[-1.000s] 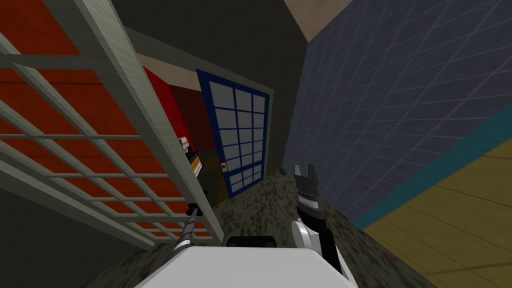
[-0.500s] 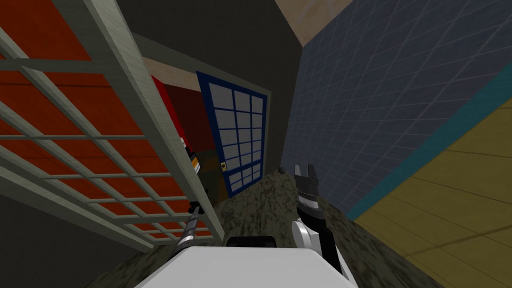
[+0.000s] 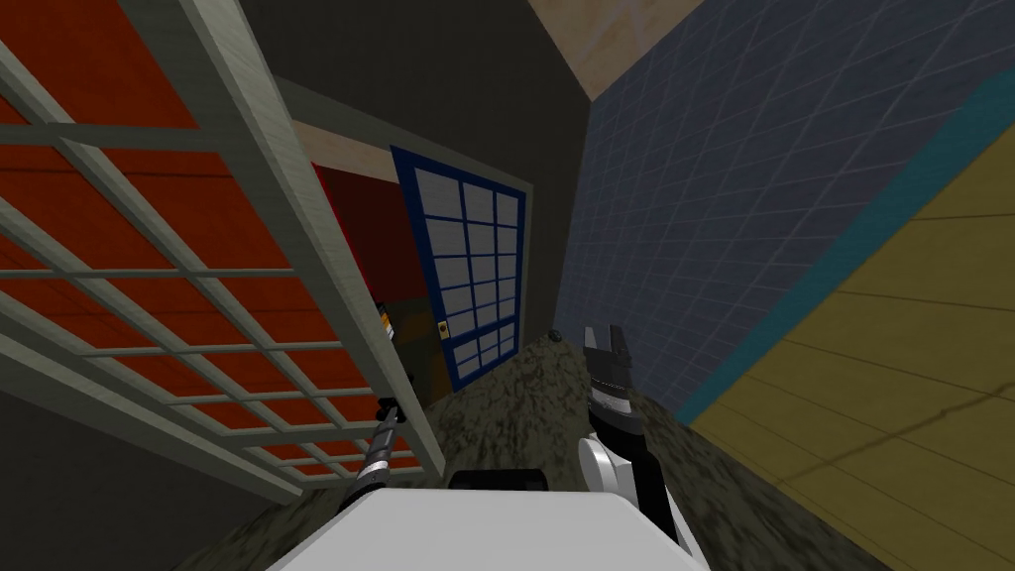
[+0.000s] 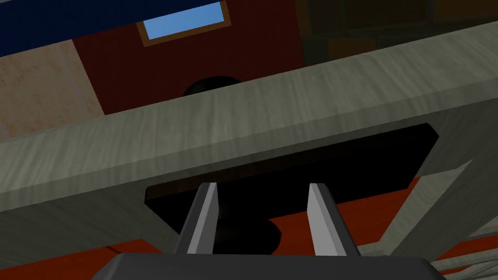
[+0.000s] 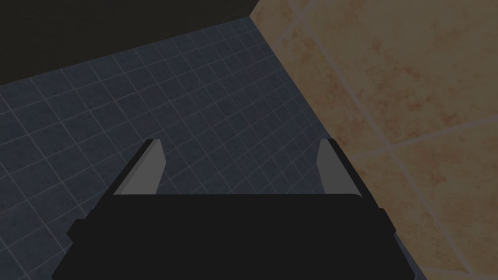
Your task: Pull the door open
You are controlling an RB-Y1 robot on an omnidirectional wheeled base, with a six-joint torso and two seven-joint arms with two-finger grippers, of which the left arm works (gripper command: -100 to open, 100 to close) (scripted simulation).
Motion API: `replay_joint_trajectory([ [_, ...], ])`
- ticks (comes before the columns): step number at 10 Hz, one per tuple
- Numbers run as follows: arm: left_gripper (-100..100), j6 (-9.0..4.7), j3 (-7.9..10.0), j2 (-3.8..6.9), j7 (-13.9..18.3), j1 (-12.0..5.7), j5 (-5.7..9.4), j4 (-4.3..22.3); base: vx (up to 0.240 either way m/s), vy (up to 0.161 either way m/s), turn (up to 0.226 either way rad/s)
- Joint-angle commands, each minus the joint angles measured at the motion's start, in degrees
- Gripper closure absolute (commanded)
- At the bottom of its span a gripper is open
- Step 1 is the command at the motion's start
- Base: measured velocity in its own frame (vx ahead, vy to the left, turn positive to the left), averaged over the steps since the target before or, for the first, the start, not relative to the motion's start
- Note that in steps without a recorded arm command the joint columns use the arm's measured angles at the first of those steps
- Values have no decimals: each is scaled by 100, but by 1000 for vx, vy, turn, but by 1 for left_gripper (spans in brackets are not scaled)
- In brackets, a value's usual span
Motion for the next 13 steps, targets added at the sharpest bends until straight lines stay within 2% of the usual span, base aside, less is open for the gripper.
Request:
replay_joint_trajectory([
  [1, 100, 71, 79, 82, 158, 70, 66, 24, -58, 36, -40],
  [2, 100, 57, 30, 99, 370, 27, 98, 52, -52, 17, -67],
  [3, 100, 57, 30, 99, 392, 27, 98, 52, -51, 24, -46],
  [4, 100, 43, -23, 118, 606, -19, 132, 82, -61, 39, -64],
  [5, 100, 43, -23, 118, 628, -19, 132, 82, -46, 25, -40],
  [6, 100, 29, -75, 136, 831, -65, 167, 112, -42, 21, -62],
  [9, 100, 15, -128, 154, 1101, -111, 201, 142, -58, 23, -58],
  [10, 100, 1, -181, 173, 1327, -158, 236, 173, -64, 26, -61],
  [11, 100, 1, -181, 173, 1338, -158, 236, 173, -42, 21, -47],
  [12, 100, -14, -237, 192, 1564, -207, 272, 205, -67, 30, -76],
  [13, 100, -14, -237, 192, 1576, -207, 272, 205, -53, 28, -56],
])
